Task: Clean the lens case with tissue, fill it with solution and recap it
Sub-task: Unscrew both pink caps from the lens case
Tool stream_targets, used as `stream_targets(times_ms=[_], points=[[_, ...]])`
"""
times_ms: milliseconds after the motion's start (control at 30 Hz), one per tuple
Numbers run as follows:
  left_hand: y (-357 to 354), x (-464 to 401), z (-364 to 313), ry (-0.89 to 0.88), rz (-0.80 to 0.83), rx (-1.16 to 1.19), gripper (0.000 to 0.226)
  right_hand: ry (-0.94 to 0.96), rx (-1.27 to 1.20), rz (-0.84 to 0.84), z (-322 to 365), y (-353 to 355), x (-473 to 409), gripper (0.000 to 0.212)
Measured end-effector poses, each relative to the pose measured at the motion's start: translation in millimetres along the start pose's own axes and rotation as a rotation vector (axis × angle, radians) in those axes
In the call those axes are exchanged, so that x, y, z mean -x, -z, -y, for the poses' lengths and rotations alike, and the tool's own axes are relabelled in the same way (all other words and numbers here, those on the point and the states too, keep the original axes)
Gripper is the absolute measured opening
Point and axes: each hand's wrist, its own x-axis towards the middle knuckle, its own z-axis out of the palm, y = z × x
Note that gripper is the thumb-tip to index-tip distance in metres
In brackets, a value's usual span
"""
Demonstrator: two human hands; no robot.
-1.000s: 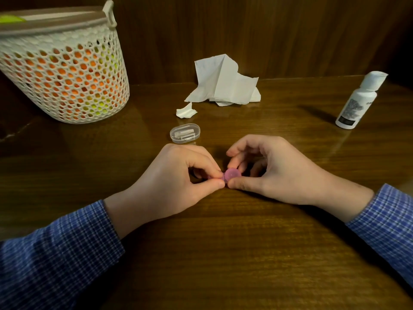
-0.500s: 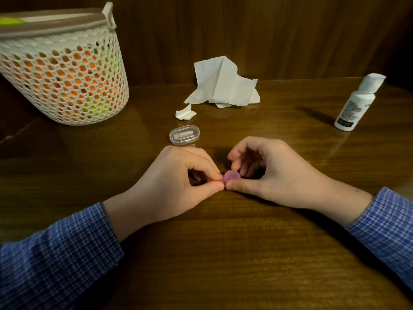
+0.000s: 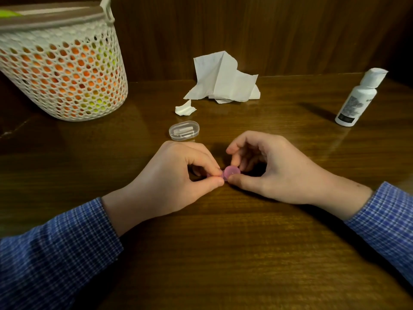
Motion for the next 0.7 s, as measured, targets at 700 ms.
stream_targets(times_ms=[700], points=[[0.4,-0.1,0.1,0.001,0.004,0.011,0.014,0.036,0.004,0.061,0.4,2.4,-2.3,0.035]])
